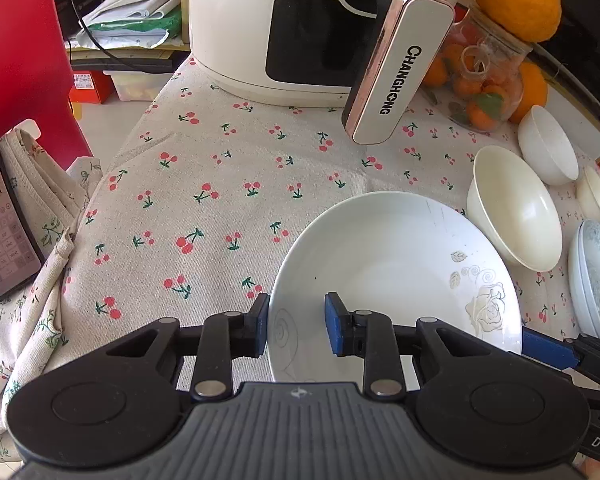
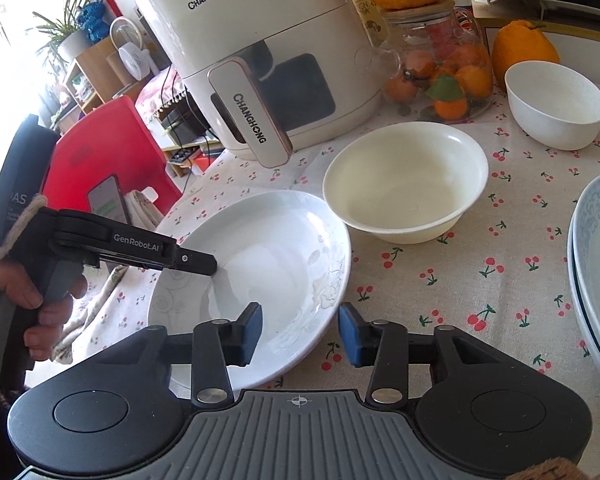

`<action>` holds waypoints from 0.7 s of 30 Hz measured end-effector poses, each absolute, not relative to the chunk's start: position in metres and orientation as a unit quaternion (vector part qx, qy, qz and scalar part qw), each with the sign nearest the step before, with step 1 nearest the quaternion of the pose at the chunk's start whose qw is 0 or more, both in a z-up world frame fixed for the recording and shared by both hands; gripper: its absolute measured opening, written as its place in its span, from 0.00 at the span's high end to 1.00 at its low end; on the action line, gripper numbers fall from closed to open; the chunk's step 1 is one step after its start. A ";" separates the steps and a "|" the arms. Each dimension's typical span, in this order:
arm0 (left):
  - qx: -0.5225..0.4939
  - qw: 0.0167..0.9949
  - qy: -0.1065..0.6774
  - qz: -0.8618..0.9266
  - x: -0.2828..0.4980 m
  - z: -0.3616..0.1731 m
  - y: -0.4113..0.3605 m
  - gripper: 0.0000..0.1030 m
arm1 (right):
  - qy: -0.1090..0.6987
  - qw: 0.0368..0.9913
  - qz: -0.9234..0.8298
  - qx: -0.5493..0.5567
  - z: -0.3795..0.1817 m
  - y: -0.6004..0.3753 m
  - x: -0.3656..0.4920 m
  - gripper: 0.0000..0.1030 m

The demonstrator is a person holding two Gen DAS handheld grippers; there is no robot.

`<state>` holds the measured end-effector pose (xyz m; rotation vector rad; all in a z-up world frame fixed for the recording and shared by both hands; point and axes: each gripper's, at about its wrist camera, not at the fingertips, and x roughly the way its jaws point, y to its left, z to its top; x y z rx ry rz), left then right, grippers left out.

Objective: Organize plates and bowls
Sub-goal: 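Close both grippers on the white plate rim and lift it, then carry the white plate over and lower it onto the blue plate stack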

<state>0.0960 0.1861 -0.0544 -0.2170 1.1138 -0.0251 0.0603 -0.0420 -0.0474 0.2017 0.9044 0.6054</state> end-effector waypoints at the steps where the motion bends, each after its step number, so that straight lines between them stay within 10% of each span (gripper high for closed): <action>1: -0.108 0.843 0.527 -0.013 0.096 -0.054 0.187 0.77 | 0.430 0.851 0.284 0.097 -0.047 -0.043 0.060 0.70; 21: -0.162 0.872 0.460 -0.028 0.077 -0.014 0.199 0.88 | 0.393 0.861 0.297 0.126 -0.017 -0.059 0.053 0.72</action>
